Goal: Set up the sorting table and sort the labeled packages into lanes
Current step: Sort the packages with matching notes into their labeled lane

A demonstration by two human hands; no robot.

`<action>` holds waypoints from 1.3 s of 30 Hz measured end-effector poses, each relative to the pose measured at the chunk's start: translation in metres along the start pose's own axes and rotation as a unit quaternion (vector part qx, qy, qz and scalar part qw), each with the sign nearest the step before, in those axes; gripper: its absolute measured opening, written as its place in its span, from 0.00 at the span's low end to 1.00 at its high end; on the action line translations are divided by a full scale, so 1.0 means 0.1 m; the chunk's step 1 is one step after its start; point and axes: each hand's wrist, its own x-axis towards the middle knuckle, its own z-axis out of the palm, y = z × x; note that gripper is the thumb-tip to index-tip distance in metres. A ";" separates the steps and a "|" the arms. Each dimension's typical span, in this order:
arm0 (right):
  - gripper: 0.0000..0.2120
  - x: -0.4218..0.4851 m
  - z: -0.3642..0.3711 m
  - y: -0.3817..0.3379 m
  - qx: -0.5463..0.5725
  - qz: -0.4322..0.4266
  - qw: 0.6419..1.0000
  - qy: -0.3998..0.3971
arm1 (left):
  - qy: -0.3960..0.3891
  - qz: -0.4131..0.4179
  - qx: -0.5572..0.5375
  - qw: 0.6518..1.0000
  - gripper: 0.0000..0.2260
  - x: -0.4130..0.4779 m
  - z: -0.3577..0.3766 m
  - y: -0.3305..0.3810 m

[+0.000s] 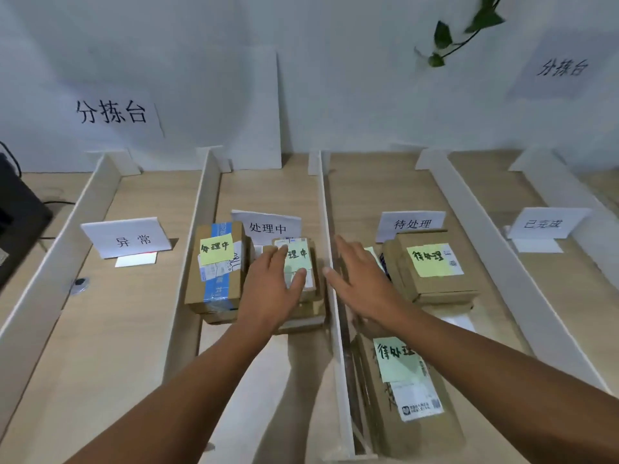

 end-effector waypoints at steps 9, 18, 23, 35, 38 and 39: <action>0.33 -2.11 -1.38 0.22 -0.192 0.038 0.972 0.131 | -0.077 0.229 0.096 0.966 0.38 -0.85 -0.21 1.54; 0.34 -4.21 -2.16 1.04 -0.247 0.208 0.924 0.206 | -0.134 0.356 0.087 0.921 0.41 -1.94 0.51 3.21; 0.36 -5.18 -2.55 1.69 -0.231 0.276 0.899 0.251 | -0.151 0.400 0.091 0.899 0.41 -2.46 1.13 4.17; 0.36 -7.38 -4.04 3.66 -0.215 0.365 0.859 0.288 | -0.159 0.483 0.114 0.853 0.37 -3.77 3.17 6.73; 0.35 -7.64 -4.31 4.11 -0.220 0.369 0.859 0.278 | -0.172 0.472 0.118 0.857 0.37 -3.85 3.56 7.18; 0.35 -7.70 -4.39 4.26 -0.220 0.368 0.859 0.279 | -0.175 0.468 0.116 0.859 0.37 -3.85 3.68 7.33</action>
